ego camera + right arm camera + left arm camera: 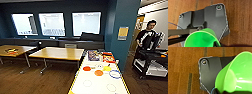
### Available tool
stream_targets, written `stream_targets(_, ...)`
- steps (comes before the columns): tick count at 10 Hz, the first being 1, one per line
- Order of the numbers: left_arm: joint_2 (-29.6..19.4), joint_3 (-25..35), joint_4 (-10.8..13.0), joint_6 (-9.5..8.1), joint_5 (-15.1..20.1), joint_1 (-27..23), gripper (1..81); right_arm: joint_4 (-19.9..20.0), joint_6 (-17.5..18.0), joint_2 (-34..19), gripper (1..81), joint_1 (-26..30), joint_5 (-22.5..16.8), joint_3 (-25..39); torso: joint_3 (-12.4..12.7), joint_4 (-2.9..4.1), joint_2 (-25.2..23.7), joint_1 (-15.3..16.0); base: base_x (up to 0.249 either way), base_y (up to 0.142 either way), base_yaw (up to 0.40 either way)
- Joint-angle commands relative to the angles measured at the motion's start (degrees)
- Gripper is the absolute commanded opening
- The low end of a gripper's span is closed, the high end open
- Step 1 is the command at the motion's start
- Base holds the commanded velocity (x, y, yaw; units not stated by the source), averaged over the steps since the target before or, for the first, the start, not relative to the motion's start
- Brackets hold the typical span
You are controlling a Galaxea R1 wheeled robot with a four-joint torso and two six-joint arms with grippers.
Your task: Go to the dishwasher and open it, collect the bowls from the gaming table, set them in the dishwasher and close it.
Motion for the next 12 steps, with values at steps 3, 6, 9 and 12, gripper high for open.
stream_targets(3, -0.7, -0.2, 0.4, 0.4, 3.0, -2.8, 1.0, -0.9, -0.2, -1.3, 1.0, 2.1, -2.5, 1.0, 0.0, 0.0, 0.0, 0.0, -0.109, 0.0, 0.0)
stream_targets(6, -0.8, -0.2, 0.9, 0.4, 3.0, -2.8, 1.0, -1.0, -0.2, -1.2, 1.0, 2.1, -2.6, 1.0, 0.0, 0.0, 0.0, 0.0, -0.11, 0.0, 0.0)
stream_targets(9, -1.6, -0.2, 1.2, 0.4, 2.9, -2.4, 1.0, -1.2, -0.1, -3.7, 1.0, 2.1, -2.5, 0.7, 0.0, 0.0, 0.0, 0.0, -0.109, 0.0, 0.0)
stream_targets(12, -2.0, -0.2, 1.2, 0.31, 2.9, -2.1, 1.0, -1.2, 0.0, -6.1, 1.0, 2.0, -2.5, 2.7, 0.0, 0.0, 0.0, 0.0, -0.11, 0.0, 0.0)
